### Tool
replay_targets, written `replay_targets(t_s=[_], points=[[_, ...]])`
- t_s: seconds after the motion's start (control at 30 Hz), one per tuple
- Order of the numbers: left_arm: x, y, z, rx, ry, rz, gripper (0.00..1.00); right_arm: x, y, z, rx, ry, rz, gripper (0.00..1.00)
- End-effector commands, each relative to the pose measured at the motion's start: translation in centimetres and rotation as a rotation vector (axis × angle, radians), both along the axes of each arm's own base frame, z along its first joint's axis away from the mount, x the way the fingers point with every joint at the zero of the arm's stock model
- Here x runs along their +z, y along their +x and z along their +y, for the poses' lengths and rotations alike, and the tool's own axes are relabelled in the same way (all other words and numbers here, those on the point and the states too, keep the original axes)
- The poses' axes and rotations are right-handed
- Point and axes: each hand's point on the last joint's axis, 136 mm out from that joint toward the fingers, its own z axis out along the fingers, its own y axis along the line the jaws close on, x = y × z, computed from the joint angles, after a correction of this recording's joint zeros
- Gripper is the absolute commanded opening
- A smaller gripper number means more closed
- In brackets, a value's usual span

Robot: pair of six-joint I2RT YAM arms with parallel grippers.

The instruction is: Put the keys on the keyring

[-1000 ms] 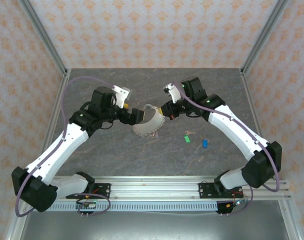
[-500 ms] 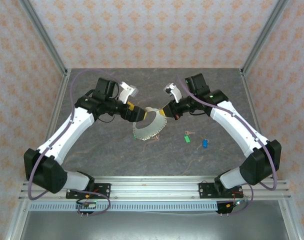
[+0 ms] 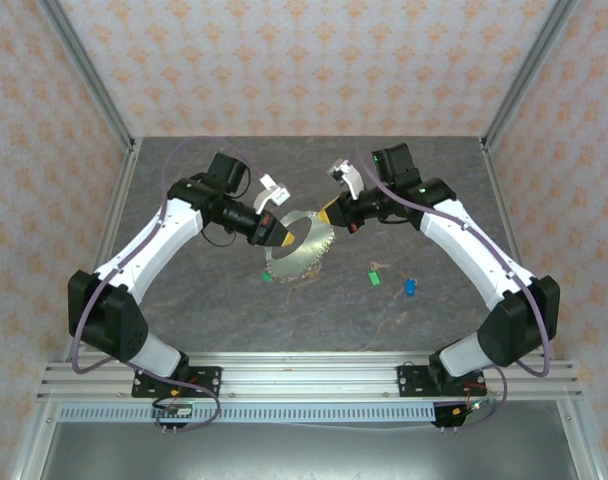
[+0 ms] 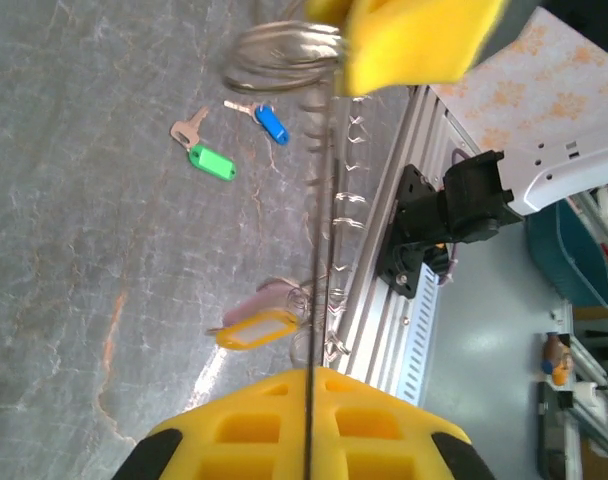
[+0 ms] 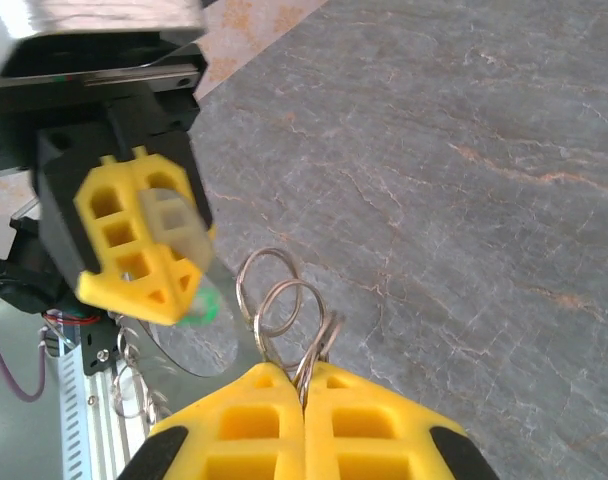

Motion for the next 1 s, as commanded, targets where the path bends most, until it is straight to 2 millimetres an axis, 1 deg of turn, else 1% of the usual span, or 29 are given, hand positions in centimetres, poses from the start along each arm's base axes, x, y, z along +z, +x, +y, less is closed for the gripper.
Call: replay_targets(t_s=[0.0,0.03,0.1,0.17,0.2,0.27,0.33,0.37,0.4,0.47,0.5,0.57,0.63,0.73,0.8,0.87,0.9,0.97], points=[[1.1,1.3,0.7,0.088,0.006,-0.047,0.0,0.6,0.3,0.3,-0.015,-0.007,-0.04,0.15],[1.4,1.4,0.8,0.108,0.004,-0.058,0.0,0.7,0.7,0.1,-0.046,-0.01,-0.043,0.24],[2.0,2.0,1.1,0.167,0.006,-0.088,0.0,1.4,1.5,-0.4,-0.124,-0.008,-0.053,0.31],[2.9,2.6,1.6,0.245,-0.001,-0.129,0.0,2.6,2.2,-1.5,-0.228,-0.009,-0.082,0.46],[3.5,2.9,2.0,0.29,-0.009,-0.152,0.0,3.3,2.8,-2.4,-0.307,-0.004,-0.105,0.5],[4.6,3.2,2.6,0.356,-0.023,-0.195,0.0,4.6,4.0,-4.7,-0.499,0.014,-0.154,0.6],[5.8,3.2,3.2,0.419,-0.049,-0.226,0.0,6.0,4.1,-6.6,-0.618,0.053,-0.211,0.62],[6.5,3.1,3.2,0.434,-0.072,-0.239,0.0,6.0,4.1,-7.1,-0.644,0.062,-0.221,0.62],[7.0,3.0,3.4,0.458,-0.097,-0.245,0.0,6.9,3.5,-7.8,-0.674,0.094,-0.243,0.61],[8.1,2.7,3.6,0.484,-0.139,-0.261,0.0,7.3,3.0,-8.5,-0.71,0.144,-0.258,0.59],[8.6,2.5,3.7,0.492,-0.159,-0.27,0.0,7.4,2.5,-8.5,-0.706,0.178,-0.268,0.57],[9.6,2.0,3.8,0.496,-0.179,-0.289,0.0,7.4,1.4,-8.0,-0.653,0.263,-0.301,0.53],[10.4,1.5,4.0,0.488,-0.186,-0.312,0.0,6.8,0.0,-7.2,-0.58,0.348,-0.347,0.46],[11.0,0.7,4.1,0.467,-0.172,-0.33,0.0,6.5,-1.9,-5.7,-0.474,0.416,-0.433,0.41],[11.2,0.1,4.1,0.437,-0.154,-0.332,0.0,5.3,-3.4,-3.7,-0.375,0.341,-0.536,0.4],[11.2,-0.4,4.0,0.407,-0.132,-0.332,0.02,3.7,-4.2,-2.2,-0.312,0.241,-0.628,0.39],[11.3,-0.4,4.1,0.398,-0.122,-0.331,0.02,3.0,-4.4,-1.5,-0.292,0.197,-0.686,0.37],[11.6,-0.7,3.8,0.373,-0.124,-0.332,0.02,2.3,-4.5,-0.5,-0.3,0.166,-0.762,0.34]])
